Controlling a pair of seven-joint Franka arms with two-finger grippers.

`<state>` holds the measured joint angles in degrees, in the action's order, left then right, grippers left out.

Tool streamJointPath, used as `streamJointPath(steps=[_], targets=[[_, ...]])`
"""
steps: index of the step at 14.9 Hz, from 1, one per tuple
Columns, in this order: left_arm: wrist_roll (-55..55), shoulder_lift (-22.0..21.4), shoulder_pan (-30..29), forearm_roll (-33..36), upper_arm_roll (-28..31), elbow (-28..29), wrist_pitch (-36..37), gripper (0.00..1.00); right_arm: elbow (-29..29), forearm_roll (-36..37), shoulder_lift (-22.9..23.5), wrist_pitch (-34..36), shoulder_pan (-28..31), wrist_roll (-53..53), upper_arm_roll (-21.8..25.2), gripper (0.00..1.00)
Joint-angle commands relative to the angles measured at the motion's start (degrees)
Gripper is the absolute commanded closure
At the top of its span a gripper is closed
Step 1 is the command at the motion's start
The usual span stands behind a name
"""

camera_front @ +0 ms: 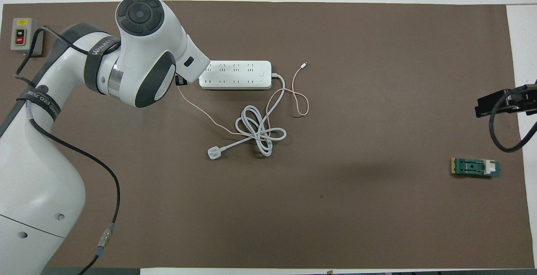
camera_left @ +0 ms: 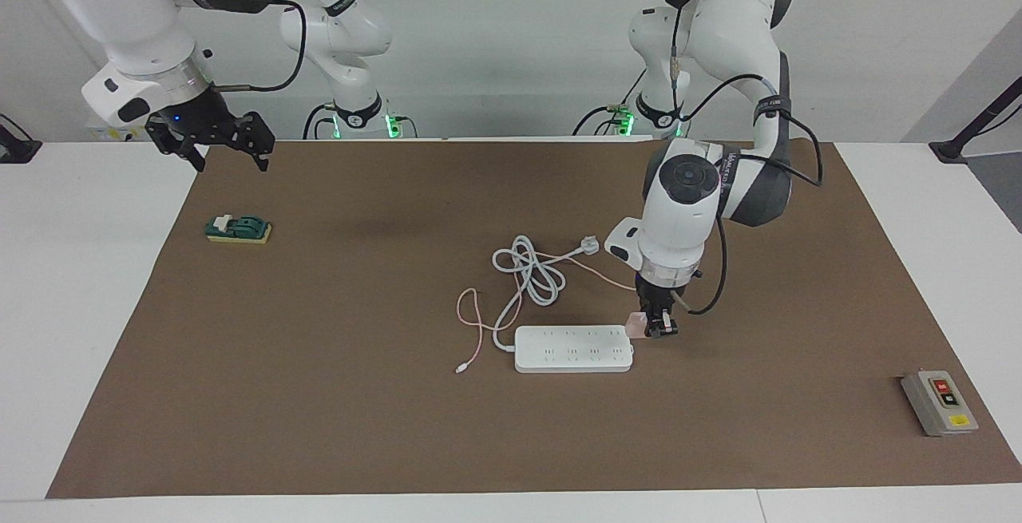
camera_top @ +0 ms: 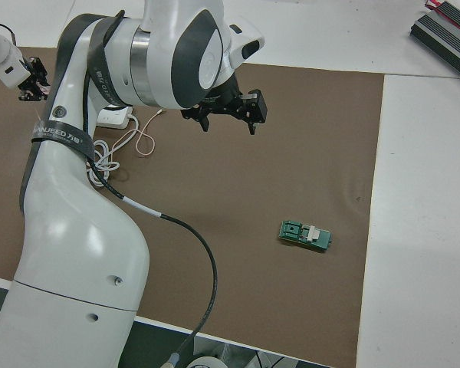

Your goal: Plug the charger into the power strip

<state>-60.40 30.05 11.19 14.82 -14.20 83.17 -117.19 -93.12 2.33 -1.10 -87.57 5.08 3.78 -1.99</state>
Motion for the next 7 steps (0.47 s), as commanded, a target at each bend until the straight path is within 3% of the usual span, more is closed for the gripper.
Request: streamJointPath(steps=[1, 7], targets=[[0.0, -0.4, 0.9, 1.3, 0.6, 2.6, -3.4, 1.0, -1.9, 0.9, -1.5, -1.1, 0.8, 0.9, -0.6, 0.0], [0.3, -0.3, 1.4, 1.2, 0.6, 5.0, -5.8, 1.0, -1.7, 0.7, -1.5, -1.2, 0.3, 0.9, -0.6, 0.0]])
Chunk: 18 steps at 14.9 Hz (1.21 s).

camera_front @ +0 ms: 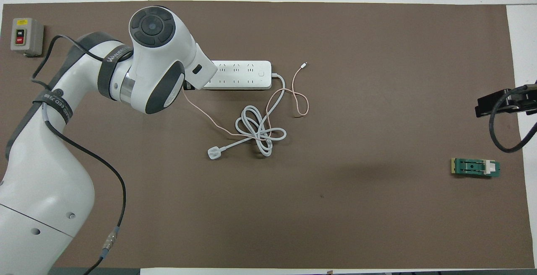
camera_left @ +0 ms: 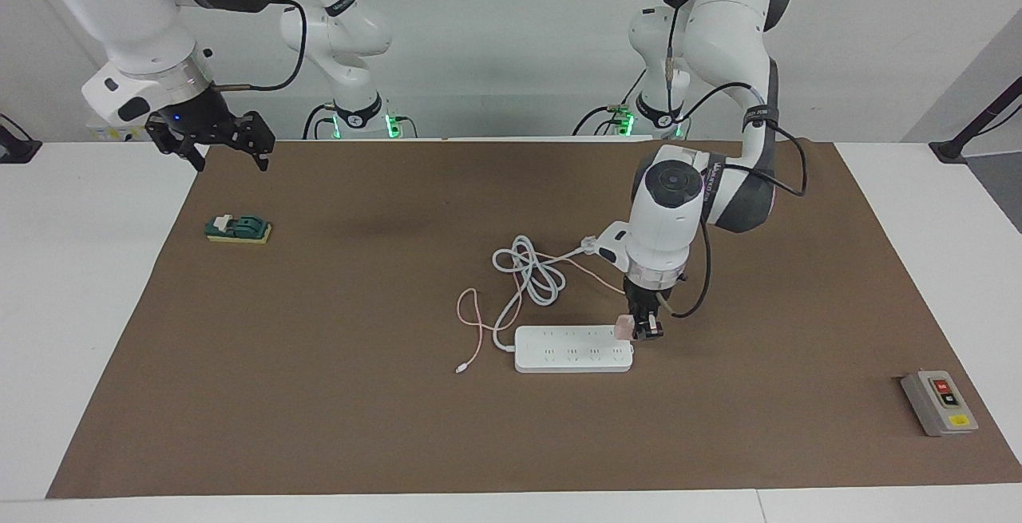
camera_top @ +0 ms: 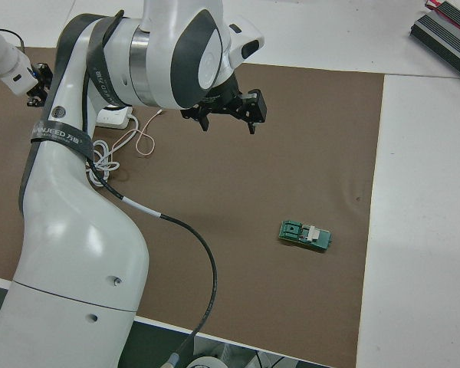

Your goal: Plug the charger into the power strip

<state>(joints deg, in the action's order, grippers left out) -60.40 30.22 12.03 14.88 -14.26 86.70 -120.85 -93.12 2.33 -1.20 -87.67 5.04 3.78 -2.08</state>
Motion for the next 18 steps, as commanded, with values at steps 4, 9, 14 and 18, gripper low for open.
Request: streamJointPath(steps=[4, 9, 14, 18], targets=[[0.5, -0.8, 0.5, 1.1, 0.6, 3.1, -2.6, 1.0, -1.4, 0.2, -1.4, -1.0, 0.5, 0.9, -0.5, 0.0], [1.5, -1.3, 0.5, 1.0, 0.6, 5.1, -4.4, 1.0, -1.4, 0.2, -1.4, -0.8, 0.6, 1.0, -0.5, 0.0], [1.6, -1.3, 0.9, 0.9, 0.5, 5.1, -4.0, 1.0, -1.3, 0.2, -1.4, -0.9, 0.2, 0.9, -0.6, 0.0], [1.5, -1.5, 0.8, 0.9, 0.5, 5.1, -2.9, 1.0, -1.3, 0.2, -1.4, -1.0, 0.2, 0.9, -0.6, 0.0]])
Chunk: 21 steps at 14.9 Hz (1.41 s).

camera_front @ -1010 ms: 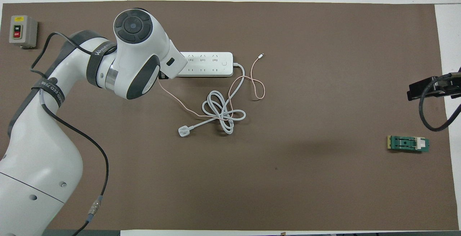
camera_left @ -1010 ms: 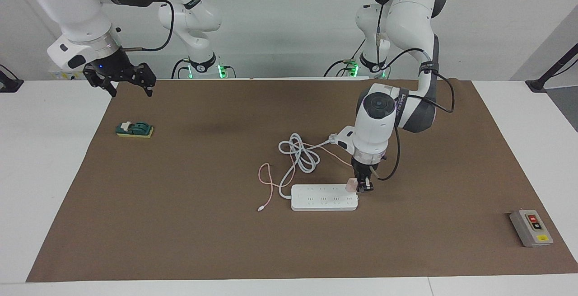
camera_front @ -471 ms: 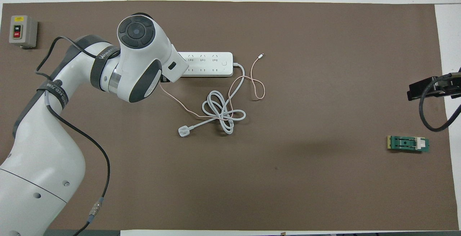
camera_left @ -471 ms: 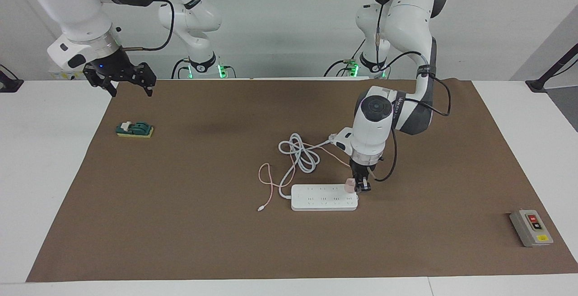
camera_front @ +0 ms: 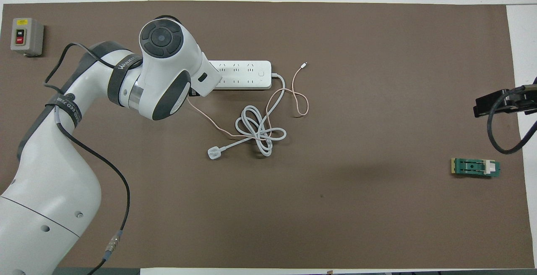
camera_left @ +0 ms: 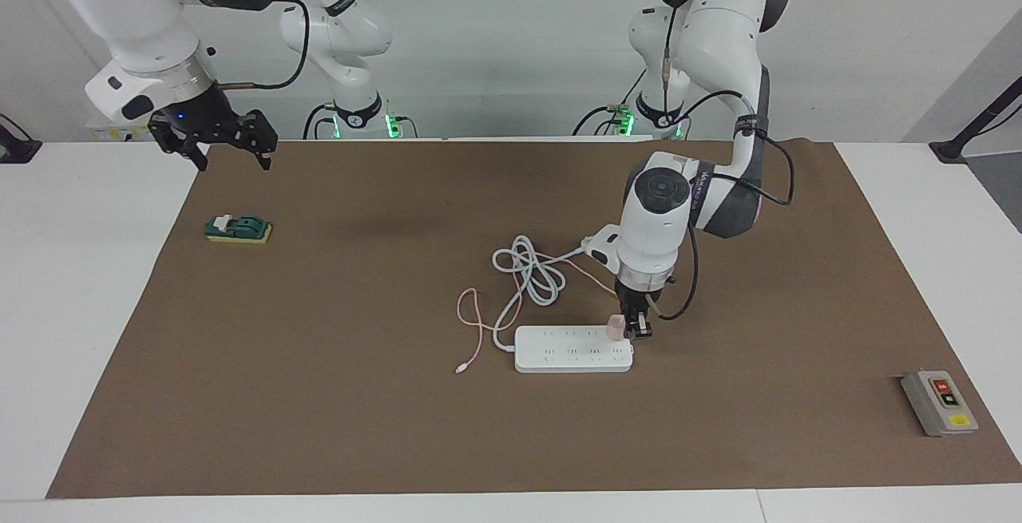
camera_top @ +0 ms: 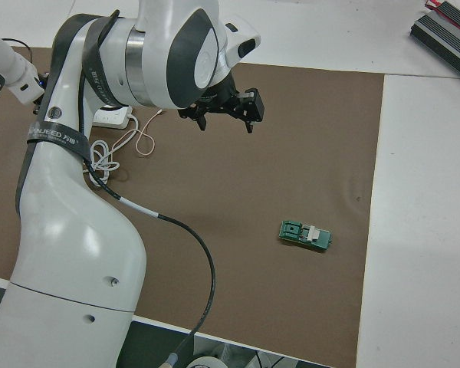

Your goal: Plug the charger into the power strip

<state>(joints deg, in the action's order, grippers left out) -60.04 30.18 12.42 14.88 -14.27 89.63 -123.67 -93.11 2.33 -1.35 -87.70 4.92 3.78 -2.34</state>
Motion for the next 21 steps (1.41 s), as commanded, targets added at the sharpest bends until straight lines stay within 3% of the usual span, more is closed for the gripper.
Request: streamJointPath(steps=[1, 21], targets=[[1.2, -1.4, 0.4, 0.9, 0.6, 2.2, 0.2, 1.0, -1.3, 0.2, -1.2, -1.0, 0.4, 0.9, -0.3, 0.0], [3.4, -1.7, 0.5, -2.4, 0.4, 3.2, 1.0, 1.0, -1.3, 0.1, -1.3, -0.9, 1.1, 1.0, -0.3, 0.0]])
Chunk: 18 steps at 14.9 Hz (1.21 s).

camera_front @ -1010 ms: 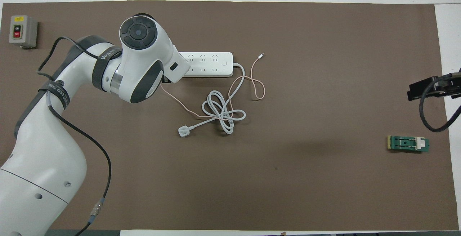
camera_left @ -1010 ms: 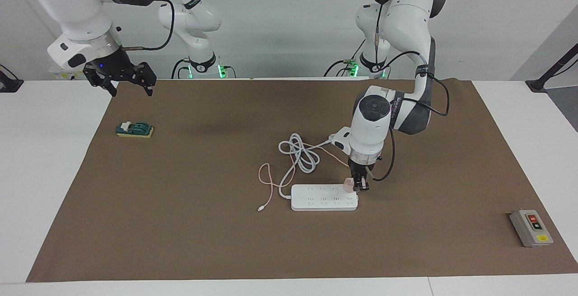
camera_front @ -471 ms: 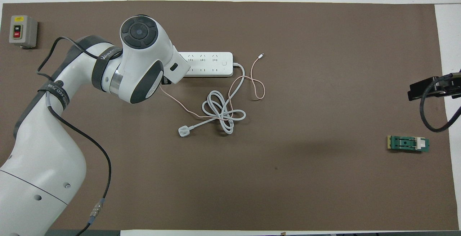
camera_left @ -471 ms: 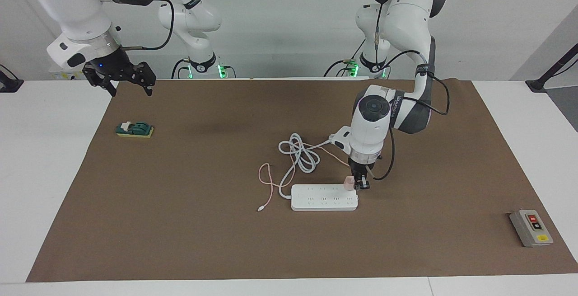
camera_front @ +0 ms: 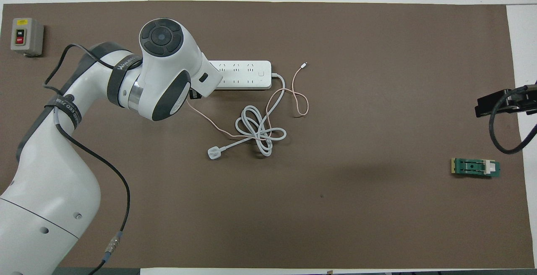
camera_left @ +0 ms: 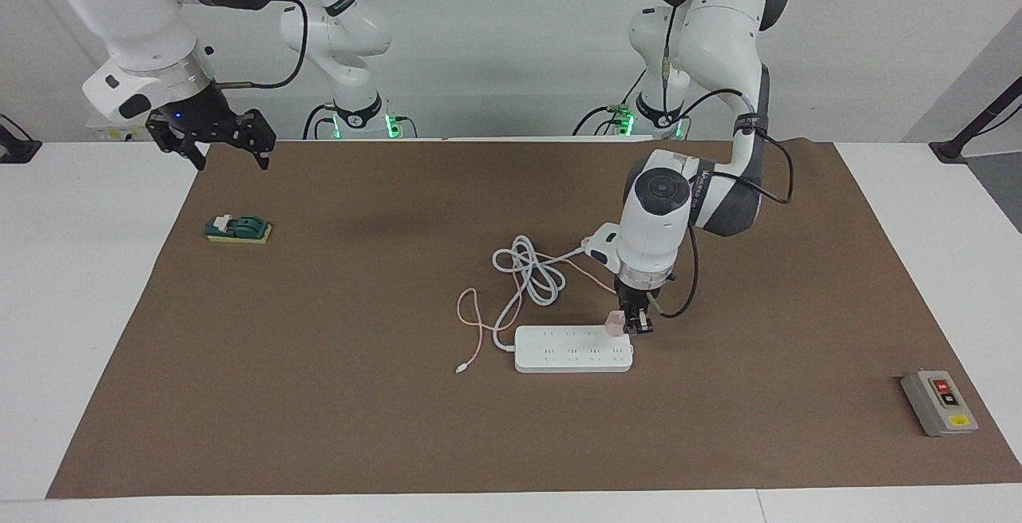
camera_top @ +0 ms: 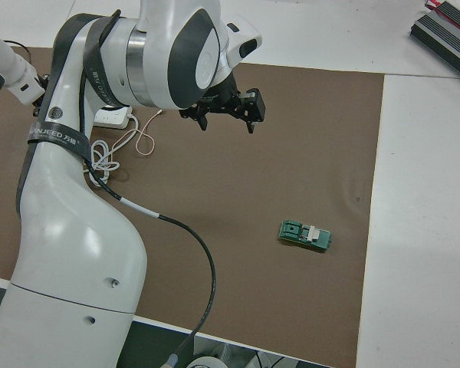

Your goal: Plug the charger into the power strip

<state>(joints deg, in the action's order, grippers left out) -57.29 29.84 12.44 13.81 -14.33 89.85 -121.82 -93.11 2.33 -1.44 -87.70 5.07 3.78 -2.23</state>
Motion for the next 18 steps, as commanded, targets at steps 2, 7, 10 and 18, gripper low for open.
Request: streamJointPath(steps=[2, 7, 10, 18], targets=[[0.6, -1.3, 0.4, -1.0, 0.5, 3.0, -1.7, 1.0, -1.3, 0.1, -1.2, -0.9, 0.9, 0.9, -0.4, 0.0], [0.4, -0.6, 0.3, -0.7, 0.2, 0.9, 2.3, 1.0, -1.5, 0.1, -1.2, -0.7, 0.9, 1.0, -0.3, 0.0], [0.3, 0.2, 0.7, -0.2, 0.2, -1.3, 5.2, 1.0, -1.4, 0.1, -1.2, -0.7, 1.0, 1.0, -0.2, 0.0], [0.3, 2.5, 1.4, -0.5, 0.4, -7.0, 7.8, 1.0, -1.4, 0.1, -1.3, -0.6, 0.9, 1.0, -0.2, 0.0]])
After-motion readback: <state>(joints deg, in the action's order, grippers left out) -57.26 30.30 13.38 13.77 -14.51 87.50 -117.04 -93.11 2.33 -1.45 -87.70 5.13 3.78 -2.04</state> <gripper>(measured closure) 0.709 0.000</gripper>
